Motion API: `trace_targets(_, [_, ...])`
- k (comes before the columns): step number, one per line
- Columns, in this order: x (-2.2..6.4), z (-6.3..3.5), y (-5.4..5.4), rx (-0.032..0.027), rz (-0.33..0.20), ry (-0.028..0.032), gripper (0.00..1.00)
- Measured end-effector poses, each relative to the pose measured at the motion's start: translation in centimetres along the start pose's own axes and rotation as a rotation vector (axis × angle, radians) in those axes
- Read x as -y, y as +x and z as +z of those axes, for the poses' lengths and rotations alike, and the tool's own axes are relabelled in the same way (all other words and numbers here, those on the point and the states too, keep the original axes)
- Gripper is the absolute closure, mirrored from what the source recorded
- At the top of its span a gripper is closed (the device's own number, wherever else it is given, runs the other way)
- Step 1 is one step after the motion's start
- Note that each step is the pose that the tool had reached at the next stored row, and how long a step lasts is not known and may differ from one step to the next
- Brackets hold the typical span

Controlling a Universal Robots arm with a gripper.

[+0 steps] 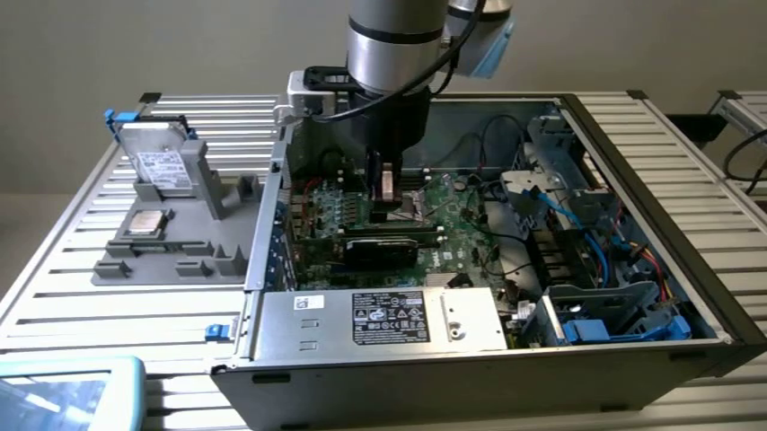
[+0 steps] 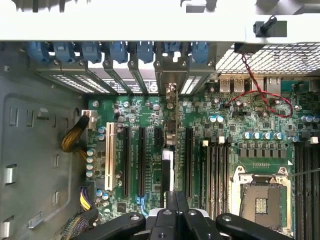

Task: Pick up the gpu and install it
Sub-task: 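Press down on the gpu until it lock into place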

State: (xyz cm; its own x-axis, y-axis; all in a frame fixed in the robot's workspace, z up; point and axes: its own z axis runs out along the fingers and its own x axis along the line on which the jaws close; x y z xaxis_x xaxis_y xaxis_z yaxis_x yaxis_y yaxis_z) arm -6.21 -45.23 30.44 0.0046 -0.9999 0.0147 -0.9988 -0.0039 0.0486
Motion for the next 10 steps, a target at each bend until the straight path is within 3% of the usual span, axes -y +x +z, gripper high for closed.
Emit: trace_targets(10, [-0.01, -0.24, 0.00, -0.0001, 0.000, -0.0002, 0.89])
